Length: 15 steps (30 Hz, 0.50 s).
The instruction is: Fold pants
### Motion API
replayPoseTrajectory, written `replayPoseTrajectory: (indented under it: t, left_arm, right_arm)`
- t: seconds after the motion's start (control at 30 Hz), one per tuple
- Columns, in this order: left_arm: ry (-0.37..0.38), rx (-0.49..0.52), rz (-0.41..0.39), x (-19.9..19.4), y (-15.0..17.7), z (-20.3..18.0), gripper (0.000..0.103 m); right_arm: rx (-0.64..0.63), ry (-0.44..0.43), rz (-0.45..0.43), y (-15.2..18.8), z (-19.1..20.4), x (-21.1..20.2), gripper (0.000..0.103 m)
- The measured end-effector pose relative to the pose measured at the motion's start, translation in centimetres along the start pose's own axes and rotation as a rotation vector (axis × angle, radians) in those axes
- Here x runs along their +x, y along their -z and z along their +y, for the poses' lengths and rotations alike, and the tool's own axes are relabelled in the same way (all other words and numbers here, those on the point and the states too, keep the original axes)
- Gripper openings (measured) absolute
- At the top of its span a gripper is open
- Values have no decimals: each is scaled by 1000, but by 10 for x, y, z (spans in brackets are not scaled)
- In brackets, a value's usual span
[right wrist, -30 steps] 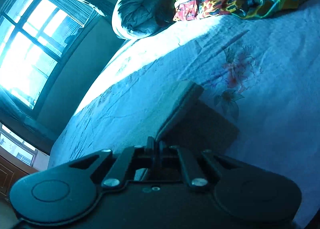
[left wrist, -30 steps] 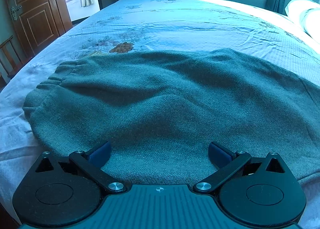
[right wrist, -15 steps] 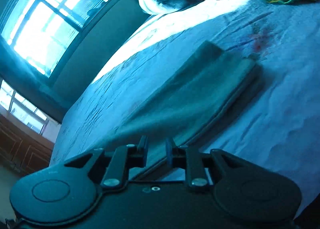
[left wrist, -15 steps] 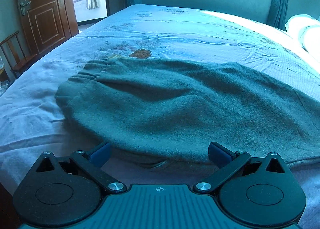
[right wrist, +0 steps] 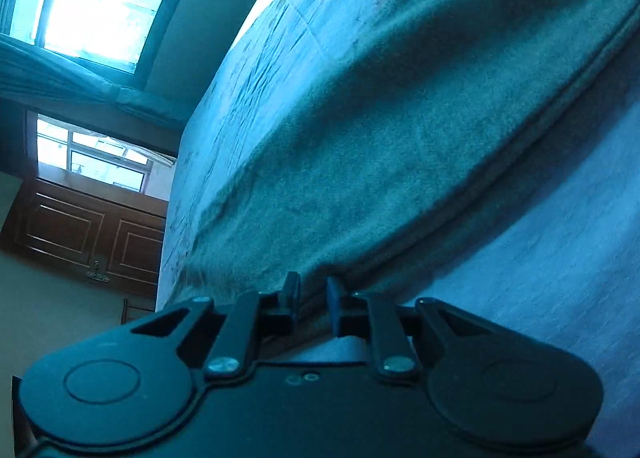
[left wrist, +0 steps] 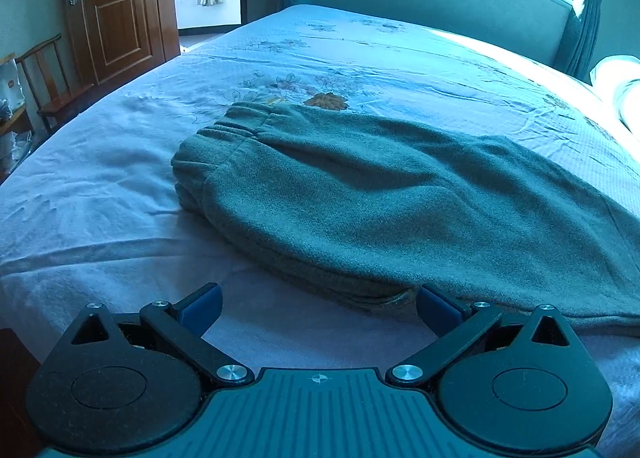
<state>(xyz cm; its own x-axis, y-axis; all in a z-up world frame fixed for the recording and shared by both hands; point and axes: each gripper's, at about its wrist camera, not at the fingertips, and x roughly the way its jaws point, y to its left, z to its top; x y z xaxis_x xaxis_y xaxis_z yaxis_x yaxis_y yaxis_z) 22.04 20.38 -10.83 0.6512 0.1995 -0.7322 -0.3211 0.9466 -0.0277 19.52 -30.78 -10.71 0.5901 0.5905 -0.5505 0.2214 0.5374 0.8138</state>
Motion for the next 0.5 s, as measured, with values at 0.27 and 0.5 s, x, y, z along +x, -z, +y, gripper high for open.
replayPoseTrajectory:
  t: [0.27, 0.5]
  left_arm:
    - [28, 14, -4, 1, -2, -13, 103]
    - [31, 20, -15, 0, -9, -19, 103]
  right_arm:
    - [85, -7, -24, 9, -17, -11, 7]
    - [120, 4, -63, 1, -23, -1, 0]
